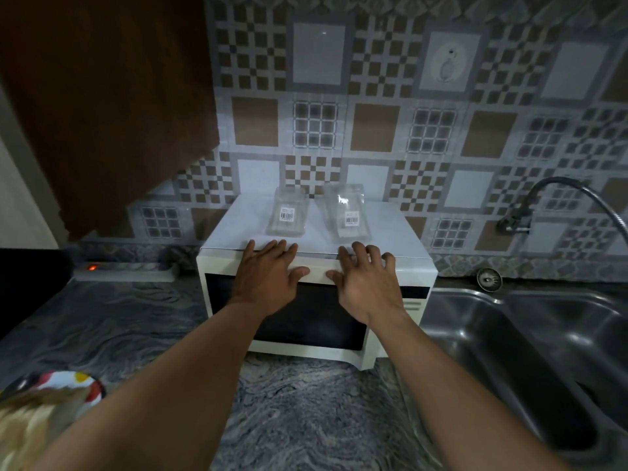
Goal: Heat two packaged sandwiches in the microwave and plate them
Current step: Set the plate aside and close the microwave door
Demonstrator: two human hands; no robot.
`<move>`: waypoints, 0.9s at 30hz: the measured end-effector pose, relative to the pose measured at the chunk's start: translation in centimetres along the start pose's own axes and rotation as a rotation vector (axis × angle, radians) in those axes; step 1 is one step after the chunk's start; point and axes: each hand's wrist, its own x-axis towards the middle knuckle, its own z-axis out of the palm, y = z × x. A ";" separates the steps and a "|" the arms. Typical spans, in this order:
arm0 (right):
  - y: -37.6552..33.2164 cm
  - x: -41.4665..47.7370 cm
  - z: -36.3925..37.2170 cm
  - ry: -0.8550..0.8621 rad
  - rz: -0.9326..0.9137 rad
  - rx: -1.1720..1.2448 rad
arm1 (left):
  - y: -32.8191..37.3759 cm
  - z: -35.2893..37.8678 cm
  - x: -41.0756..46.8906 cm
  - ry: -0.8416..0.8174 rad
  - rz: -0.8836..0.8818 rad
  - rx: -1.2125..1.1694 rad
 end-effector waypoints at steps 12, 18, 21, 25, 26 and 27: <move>0.6 0.4 -0.4 -0.061 -0.005 0.047 | 0.4 -1.3 0.7 -0.077 -0.019 -0.024; 0.6 0.8 -0.9 -0.074 0.007 0.073 | 0.5 -1.8 0.8 -0.096 -0.039 -0.045; 0.6 0.9 -1.1 -0.085 0.014 0.079 | 0.6 -1.9 0.9 -0.094 -0.047 -0.047; 0.7 0.9 -1.4 -0.089 0.025 0.084 | 0.7 -2.0 0.8 -0.092 -0.061 -0.054; 0.7 0.9 -1.4 -0.093 0.025 0.084 | 0.7 -2.0 0.8 -0.097 -0.064 -0.057; 0.7 0.9 -1.5 -0.097 0.023 0.086 | 0.8 -2.1 0.8 -0.102 -0.068 -0.064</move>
